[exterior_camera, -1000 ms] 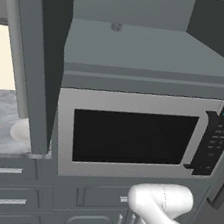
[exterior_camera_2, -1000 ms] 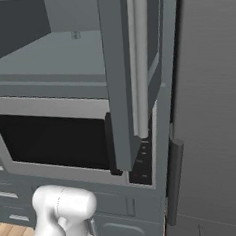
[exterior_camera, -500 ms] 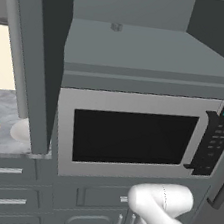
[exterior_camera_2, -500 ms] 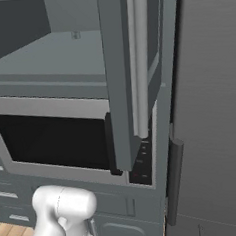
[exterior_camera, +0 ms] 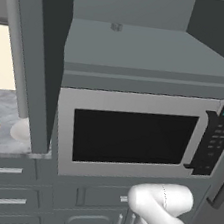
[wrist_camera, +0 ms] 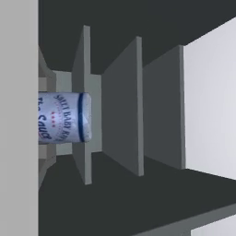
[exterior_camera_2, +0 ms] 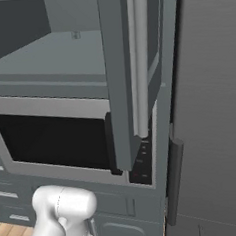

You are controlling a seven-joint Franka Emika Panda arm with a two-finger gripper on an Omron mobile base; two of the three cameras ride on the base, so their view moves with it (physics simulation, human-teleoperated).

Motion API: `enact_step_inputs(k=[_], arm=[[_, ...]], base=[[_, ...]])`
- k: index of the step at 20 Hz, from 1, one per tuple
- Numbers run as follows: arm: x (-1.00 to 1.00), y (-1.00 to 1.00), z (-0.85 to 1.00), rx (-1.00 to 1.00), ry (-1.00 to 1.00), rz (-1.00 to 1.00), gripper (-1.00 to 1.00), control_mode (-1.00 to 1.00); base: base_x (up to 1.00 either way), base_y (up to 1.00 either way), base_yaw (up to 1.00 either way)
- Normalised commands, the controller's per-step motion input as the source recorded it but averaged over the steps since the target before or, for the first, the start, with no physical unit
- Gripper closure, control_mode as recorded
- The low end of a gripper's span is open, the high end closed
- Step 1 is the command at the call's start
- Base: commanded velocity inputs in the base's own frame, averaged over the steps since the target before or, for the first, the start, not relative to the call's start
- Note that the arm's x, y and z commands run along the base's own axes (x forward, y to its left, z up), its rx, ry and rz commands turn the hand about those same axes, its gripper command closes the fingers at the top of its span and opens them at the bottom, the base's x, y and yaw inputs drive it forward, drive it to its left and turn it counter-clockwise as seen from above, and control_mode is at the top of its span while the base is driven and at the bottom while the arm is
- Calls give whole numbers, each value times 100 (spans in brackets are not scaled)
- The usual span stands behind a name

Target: Pick the chicken drumstick from the plate and place it on the cutting board. Then pick the condiment bottle from the cabinet and place it next to the cutting board.

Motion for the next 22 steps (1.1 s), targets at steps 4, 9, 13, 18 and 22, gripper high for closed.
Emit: enact_step_inputs(k=[4,9,13,18,22], arm=[[0,0,0,0,0,0,100,100],[0,0,0,0,0,0,100,100],[0,0,0,0,0,0,100,100],[0,0,0,0,0,0,100,100],[0,0,0,0,0,0,100,100]], base=[[-38,0,0],[-41,0,0],[-43,0,0],[-48,2,0],[-49,9,0]])
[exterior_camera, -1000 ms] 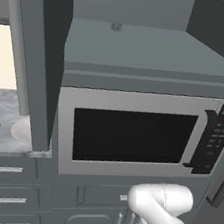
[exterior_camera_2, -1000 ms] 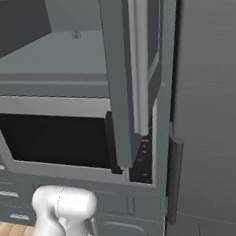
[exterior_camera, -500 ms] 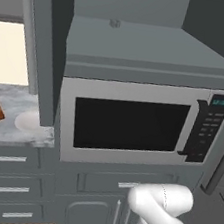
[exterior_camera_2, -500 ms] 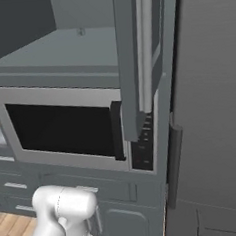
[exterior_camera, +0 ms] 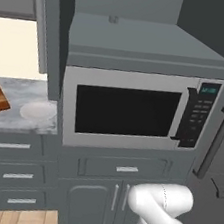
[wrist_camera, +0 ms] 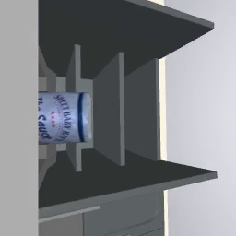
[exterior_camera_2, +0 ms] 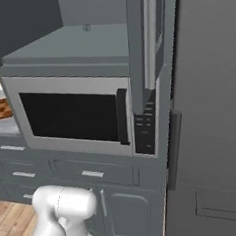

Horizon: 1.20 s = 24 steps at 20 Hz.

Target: Pick the chicken drumstick from the plate and place it on the cutting board. Then pick the condiment bottle from the cabinet and place it next to the cutting board.

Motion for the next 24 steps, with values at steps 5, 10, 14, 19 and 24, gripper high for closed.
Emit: enact_step_inputs(k=[5,10,14,19,24], arm=[[0,0,0,0,0,0,100,100],[0,0,0,0,0,0,100,100],[0,0,0,0,0,0,100,100],[0,0,0,0,0,0,100,100],[0,0,0,0,0,0,100,100]], base=[[-46,14,0],[-23,33,0],[0,58,0],[0,70,0],[-4,69,0]])
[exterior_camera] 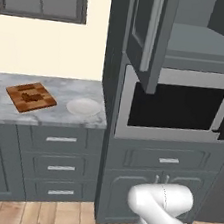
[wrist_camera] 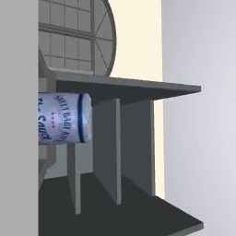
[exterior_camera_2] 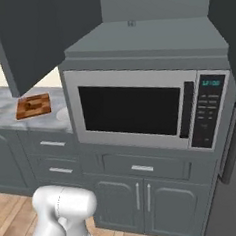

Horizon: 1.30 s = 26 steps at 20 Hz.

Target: Pick the chicken drumstick from the plate and place it on the cutting board. Then pick the condiment bottle from the cabinet and place it next to the cutting board.

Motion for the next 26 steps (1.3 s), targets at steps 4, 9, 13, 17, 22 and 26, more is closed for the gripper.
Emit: enact_step_inputs(k=[4,9,13,17,22,26], arm=[[0,0,0,0,0,0,100,100],[0,0,0,0,0,0,100,100],[0,0,0,0,0,0,100,100],[0,0,0,0,0,0,100,100],[0,0,0,0,0,0,100,100],[0,0,0,0,0,0,100,100]], base=[[-8,67,0],[-10,65,0],[-8,62,0],[-5,53,0],[-6,53,0],[-8,55,0]])
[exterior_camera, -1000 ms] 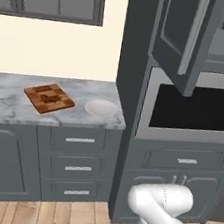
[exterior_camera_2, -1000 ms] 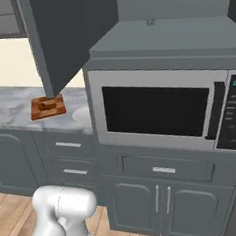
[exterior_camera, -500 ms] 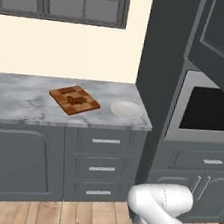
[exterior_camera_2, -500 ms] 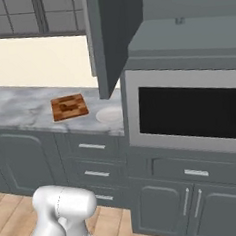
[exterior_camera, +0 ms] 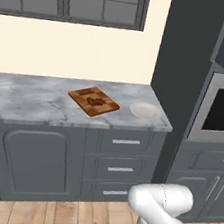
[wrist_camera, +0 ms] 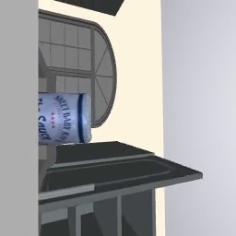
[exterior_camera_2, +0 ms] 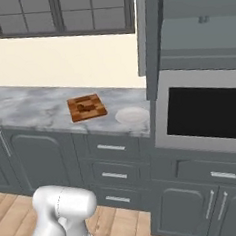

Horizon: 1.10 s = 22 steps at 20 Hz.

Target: Pick the chicken drumstick from the plate and place it on the cutting board. Then pick the condiment bottle from the cabinet and place it next to the cutting board.

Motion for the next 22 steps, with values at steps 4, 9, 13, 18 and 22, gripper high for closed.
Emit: enact_step_inputs(k=[4,9,13,18,22], arm=[[0,0,0,0,0,0,100,100],[0,0,0,0,0,0,100,100],[0,0,0,0,0,0,100,100],[0,0,0,0,0,0,100,100],[0,0,0,0,0,0,100,100]], base=[[-8,56,0],[-9,55,0],[-7,52,0],[-5,50,0],[0,34,0]])
